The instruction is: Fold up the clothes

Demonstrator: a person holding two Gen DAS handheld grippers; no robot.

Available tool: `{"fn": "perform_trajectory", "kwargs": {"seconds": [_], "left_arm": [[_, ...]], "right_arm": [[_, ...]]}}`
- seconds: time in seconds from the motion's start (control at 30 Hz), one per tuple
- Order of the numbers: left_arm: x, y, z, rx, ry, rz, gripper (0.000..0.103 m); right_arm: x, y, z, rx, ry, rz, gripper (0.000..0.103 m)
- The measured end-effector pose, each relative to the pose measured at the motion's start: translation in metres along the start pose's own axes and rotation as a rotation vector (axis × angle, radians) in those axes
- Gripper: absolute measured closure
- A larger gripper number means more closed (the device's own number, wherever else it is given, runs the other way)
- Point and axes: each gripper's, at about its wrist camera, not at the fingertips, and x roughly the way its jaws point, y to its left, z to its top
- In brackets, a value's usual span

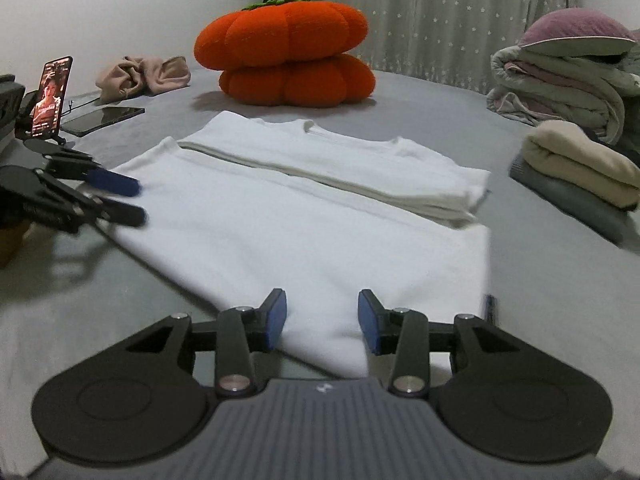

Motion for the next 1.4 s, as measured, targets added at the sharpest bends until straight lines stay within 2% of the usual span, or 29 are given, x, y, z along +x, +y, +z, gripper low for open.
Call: {"fn": "perform_trajectory", "kwargs": {"seconds": [0.17, 0.3, 0.5, 0.6, 0.83, 1.03, 1.13, 1.23, 1.33, 1.4], "left_arm": [[-0.007, 0.01, 0.001, -0.033, -0.003, -0.029, 0.046], [-0.001, 0.009, 0.016, -0.079, -0.031, -0.056, 0.044], [0.024, 0.001, 0.038, -0.043, -0.036, 0.007, 0.044], [0.034, 0.009, 0.044, -0.083, -0.03, 0.045, 0.044], [0.043, 0.033, 0.033, -0.151, 0.011, 0.096, 0.044], [0.027, 0.042, 0.029, -0.166, 0.021, 0.162, 0.041], [0.009, 0.045, 0.033, -0.207, -0.038, 0.122, 0.041], [-0.003, 0.037, 0.04, -0.201, -0.099, 0.049, 0.041], [0.001, 0.02, 0.04, -0.138, -0.093, -0.024, 0.041], [0.007, 0.008, 0.035, -0.075, -0.064, -0.045, 0.041]], "right_arm": [[-0.012, -0.019, -0.008, 0.054, 0.015, 0.008, 0.061], [-0.012, -0.013, 0.001, 0.048, 0.013, -0.003, 0.058], [0.006, -0.007, 0.03, 0.004, -0.015, -0.052, 0.055], [0.023, -0.018, 0.04, 0.033, -0.013, -0.087, 0.055], [0.047, -0.051, 0.033, 0.136, 0.031, -0.152, 0.055], [0.033, -0.066, 0.027, 0.18, 0.033, -0.192, 0.053], [0.019, -0.071, 0.028, 0.223, 0.012, -0.183, 0.053], [0.008, -0.064, 0.033, 0.229, -0.015, -0.149, 0.053], [0.006, -0.045, 0.037, 0.181, -0.02, -0.082, 0.053], [0.008, -0.03, 0.036, 0.119, -0.008, -0.055, 0.053]]}}
